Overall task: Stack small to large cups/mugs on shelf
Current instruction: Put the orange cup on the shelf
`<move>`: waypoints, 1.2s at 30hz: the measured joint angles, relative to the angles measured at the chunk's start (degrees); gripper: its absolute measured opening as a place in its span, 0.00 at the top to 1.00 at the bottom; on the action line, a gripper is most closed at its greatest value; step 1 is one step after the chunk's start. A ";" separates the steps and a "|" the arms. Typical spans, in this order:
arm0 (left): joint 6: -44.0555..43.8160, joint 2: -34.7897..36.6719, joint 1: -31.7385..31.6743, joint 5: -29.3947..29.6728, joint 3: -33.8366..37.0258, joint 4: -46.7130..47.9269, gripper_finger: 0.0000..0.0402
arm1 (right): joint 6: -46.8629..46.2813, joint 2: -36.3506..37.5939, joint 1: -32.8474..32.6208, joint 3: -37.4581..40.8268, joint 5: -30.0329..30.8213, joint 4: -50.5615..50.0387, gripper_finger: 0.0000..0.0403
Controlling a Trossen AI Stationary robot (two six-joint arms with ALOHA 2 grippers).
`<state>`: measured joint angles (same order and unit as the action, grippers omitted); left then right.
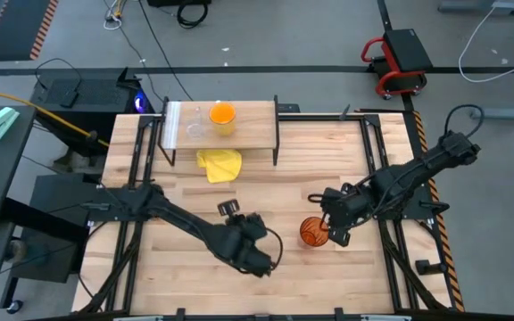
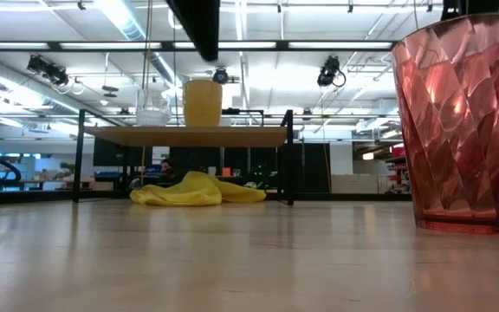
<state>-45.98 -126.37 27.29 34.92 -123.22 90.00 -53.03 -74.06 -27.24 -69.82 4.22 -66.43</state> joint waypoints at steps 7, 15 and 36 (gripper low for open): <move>-1.57 -4.11 1.06 1.79 0.02 0.04 0.83 | 0.13 -2.94 0.34 0.00 1.06 0.10 0.75; -3.03 -4.15 1.51 5.16 0.00 0.02 0.86 | 1.17 -4.61 2.62 0.00 1.54 0.09 0.72; -4.50 -4.15 1.58 5.16 0.00 0.02 0.87 | 3.30 -9.86 3.49 0.00 1.51 0.37 0.73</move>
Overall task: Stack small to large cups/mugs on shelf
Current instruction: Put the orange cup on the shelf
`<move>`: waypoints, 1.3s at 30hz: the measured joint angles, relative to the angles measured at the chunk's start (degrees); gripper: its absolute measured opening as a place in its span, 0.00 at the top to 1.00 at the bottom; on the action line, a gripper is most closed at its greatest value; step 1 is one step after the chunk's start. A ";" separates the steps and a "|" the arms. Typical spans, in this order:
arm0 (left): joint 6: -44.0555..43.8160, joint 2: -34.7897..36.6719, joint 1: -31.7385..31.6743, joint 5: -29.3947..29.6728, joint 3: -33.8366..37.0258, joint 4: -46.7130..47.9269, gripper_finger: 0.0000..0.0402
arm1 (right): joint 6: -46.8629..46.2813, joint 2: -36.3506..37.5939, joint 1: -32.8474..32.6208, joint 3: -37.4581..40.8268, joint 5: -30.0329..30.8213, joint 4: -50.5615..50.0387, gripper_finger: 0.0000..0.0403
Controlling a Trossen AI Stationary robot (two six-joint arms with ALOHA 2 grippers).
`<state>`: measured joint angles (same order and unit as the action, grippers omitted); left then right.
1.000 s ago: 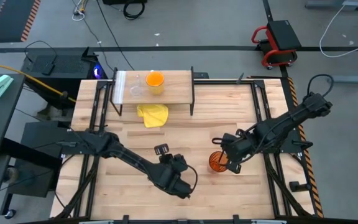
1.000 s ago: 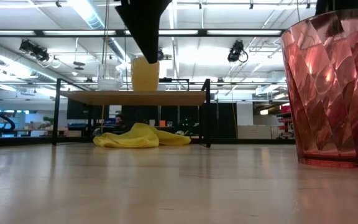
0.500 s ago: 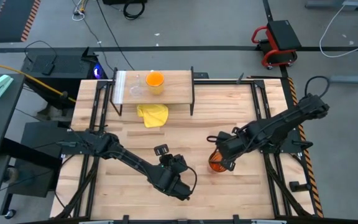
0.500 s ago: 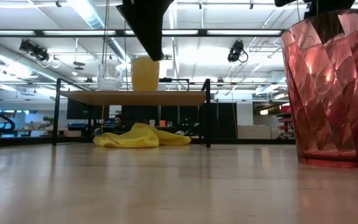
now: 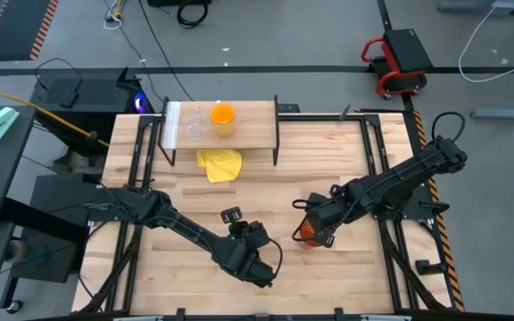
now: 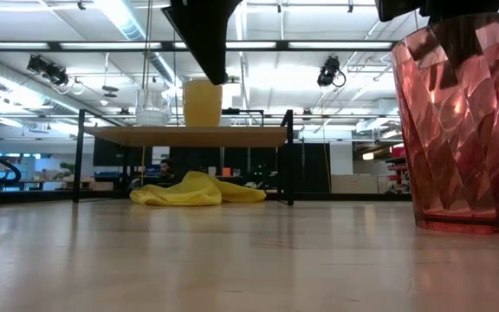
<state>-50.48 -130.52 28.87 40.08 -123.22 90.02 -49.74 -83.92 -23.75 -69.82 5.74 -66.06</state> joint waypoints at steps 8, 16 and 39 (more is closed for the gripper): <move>-0.07 0.00 -0.01 -0.01 0.00 0.00 0.85 | -0.98 0.00 0.38 0.00 -0.02 -0.11 0.81; -0.35 0.00 0.02 -0.24 -0.02 0.00 0.87 | -0.51 -0.02 2.62 -0.02 -0.28 -1.05 0.93; -0.92 0.02 0.26 -0.28 -0.04 0.00 0.87 | 10.10 -0.17 11.65 -2.11 -1.32 -2.11 0.98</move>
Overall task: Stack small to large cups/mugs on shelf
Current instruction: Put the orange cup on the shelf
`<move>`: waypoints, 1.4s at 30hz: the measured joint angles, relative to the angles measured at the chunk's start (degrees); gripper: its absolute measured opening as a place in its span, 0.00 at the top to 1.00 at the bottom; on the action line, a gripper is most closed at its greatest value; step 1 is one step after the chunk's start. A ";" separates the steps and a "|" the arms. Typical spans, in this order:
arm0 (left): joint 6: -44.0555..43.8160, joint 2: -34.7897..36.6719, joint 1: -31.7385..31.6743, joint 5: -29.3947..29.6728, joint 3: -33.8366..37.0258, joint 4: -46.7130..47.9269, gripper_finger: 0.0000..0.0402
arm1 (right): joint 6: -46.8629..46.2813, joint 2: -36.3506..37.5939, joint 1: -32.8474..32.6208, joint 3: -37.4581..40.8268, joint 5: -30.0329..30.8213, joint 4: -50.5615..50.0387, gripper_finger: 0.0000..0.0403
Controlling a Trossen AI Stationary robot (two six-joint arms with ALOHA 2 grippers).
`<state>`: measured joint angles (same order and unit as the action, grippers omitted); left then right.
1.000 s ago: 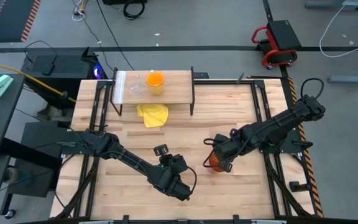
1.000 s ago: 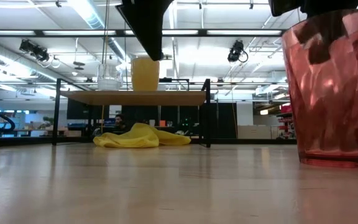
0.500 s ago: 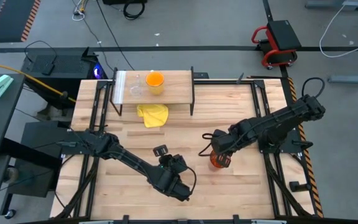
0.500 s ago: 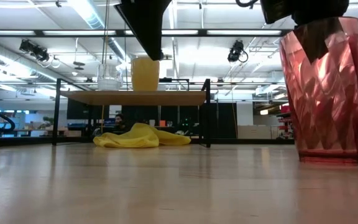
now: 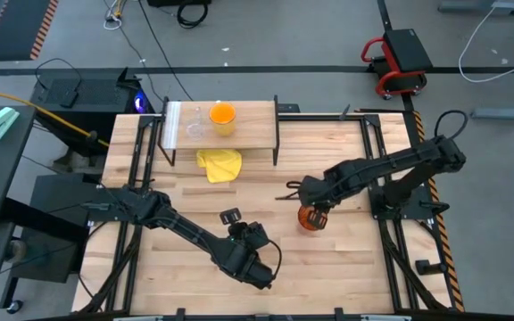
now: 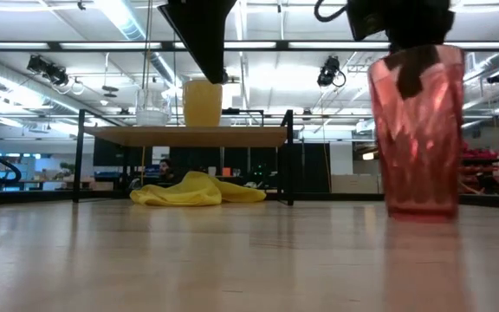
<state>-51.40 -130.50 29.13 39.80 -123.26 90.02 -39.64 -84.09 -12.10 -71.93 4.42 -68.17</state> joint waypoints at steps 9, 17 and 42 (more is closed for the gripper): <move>1.83 0.00 -1.87 0.04 0.00 -0.01 0.89 | 7.54 0.08 6.67 -9.24 0.42 0.37 0.98; 4.11 0.04 -4.35 0.03 0.00 0.00 0.89 | 13.30 0.15 13.09 -15.52 0.95 0.57 0.98; 4.54 9.20 -10.00 0.62 9.92 -0.15 0.94 | 20.33 -8.86 12.46 -16.06 -0.60 0.00 0.98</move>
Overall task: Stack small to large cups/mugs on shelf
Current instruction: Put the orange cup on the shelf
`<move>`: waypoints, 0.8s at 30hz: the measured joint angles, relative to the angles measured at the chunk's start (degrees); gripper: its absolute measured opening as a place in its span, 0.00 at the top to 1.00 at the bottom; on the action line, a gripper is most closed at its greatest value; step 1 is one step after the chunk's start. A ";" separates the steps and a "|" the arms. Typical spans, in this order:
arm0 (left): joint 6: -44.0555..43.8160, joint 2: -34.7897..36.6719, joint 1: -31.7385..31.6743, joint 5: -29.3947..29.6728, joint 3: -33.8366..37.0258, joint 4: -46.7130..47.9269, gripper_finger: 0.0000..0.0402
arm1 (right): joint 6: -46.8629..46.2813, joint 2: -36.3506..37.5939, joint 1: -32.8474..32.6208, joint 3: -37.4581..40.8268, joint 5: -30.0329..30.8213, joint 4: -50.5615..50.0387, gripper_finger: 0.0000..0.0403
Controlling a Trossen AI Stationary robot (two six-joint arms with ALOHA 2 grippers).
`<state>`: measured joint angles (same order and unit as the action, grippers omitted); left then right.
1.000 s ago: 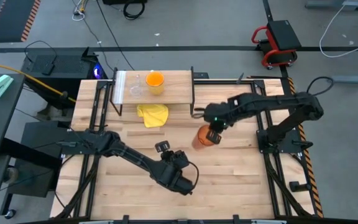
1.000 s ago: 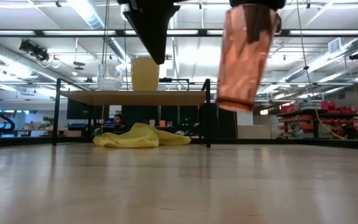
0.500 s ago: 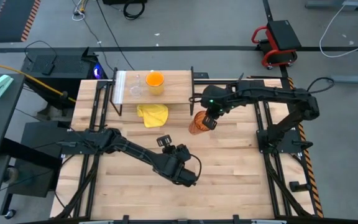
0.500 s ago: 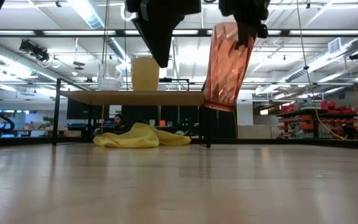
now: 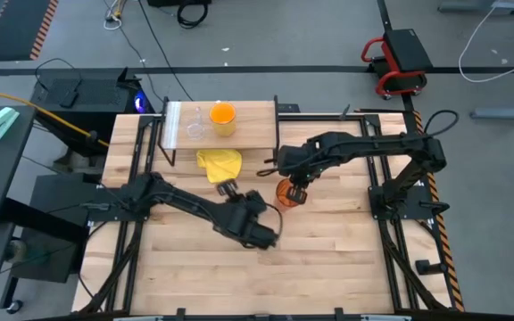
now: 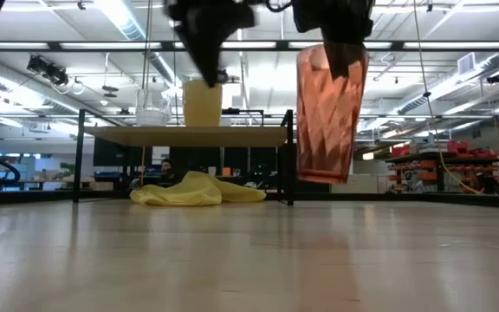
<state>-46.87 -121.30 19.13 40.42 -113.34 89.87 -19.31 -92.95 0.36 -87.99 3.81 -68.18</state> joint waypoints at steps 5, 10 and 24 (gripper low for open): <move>-9.78 11.00 -1.78 0.04 15.84 0.27 0.95 | 0.12 -0.06 -1.32 0.00 -0.17 2.67 0.98; -19.38 20.94 -1.04 -0.16 26.78 0.00 0.97 | 1.62 -0.20 -1.26 0.02 -2.43 8.70 0.98; -24.77 29.62 0.25 -5.08 40.70 -8.79 0.97 | 2.57 -0.93 -0.76 0.00 -6.29 11.55 0.98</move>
<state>-71.64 -91.68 19.38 35.34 -72.64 81.07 -16.74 -93.88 -0.40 -87.99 -2.48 -56.63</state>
